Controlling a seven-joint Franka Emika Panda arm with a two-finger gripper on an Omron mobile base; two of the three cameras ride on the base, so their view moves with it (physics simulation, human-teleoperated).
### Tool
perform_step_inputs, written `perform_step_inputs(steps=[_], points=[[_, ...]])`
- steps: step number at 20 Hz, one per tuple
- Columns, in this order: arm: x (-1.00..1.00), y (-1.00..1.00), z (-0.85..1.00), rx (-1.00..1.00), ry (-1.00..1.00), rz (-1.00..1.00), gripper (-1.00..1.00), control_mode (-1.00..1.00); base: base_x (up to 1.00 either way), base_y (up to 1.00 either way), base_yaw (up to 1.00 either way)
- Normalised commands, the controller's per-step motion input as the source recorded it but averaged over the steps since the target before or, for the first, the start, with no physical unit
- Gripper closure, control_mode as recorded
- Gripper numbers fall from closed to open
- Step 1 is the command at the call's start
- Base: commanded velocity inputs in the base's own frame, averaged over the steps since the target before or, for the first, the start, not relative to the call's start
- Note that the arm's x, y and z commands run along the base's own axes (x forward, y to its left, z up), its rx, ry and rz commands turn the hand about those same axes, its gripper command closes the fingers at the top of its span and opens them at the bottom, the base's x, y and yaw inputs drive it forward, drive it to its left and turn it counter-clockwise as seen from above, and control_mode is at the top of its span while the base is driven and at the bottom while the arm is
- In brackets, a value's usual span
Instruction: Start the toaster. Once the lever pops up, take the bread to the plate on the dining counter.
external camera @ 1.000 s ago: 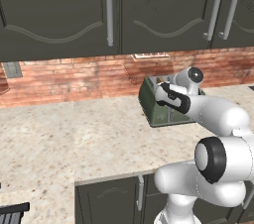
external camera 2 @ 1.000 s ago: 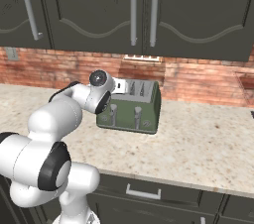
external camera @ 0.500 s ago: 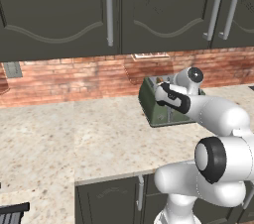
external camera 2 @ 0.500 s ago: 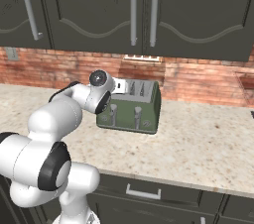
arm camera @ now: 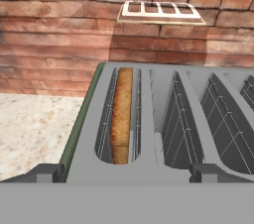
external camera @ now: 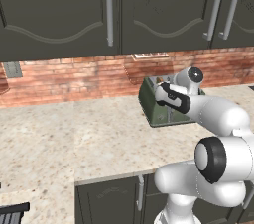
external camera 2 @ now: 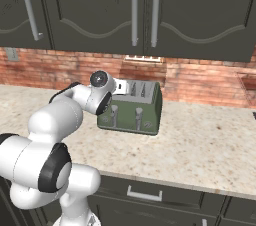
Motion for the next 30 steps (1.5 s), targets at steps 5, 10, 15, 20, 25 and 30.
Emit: perform_step_inputs(steps=[5, 10, 15, 20, 25, 30], points=[[0.00, 0.00, 0.00, 0.00, 0.00, 0.00, -1.00, -1.00, 0.00, 0.00, 0.00], [0.04, 0.00, 0.00, 0.00, 0.00, 0.00, -1.00, -1.00, 0.00, 0.00, 0.00], [0.08, 0.00, 0.00, 0.00, 0.00, 0.00, -1.00, -1.00, 0.00, 0.00, 0.00], [0.07, 0.01, 0.00, 0.00, 0.00, 0.00, -1.00, -1.00, 0.00, 0.00, 0.00], [0.06, 0.03, 0.00, 0.00, 0.00, 0.00, -1.00, -1.00, 0.00, 0.00, 0.00], [0.05, 0.05, 0.00, 0.00, 0.00, 0.00, -1.00, -1.00, 0.00, 0.00, 0.00]])
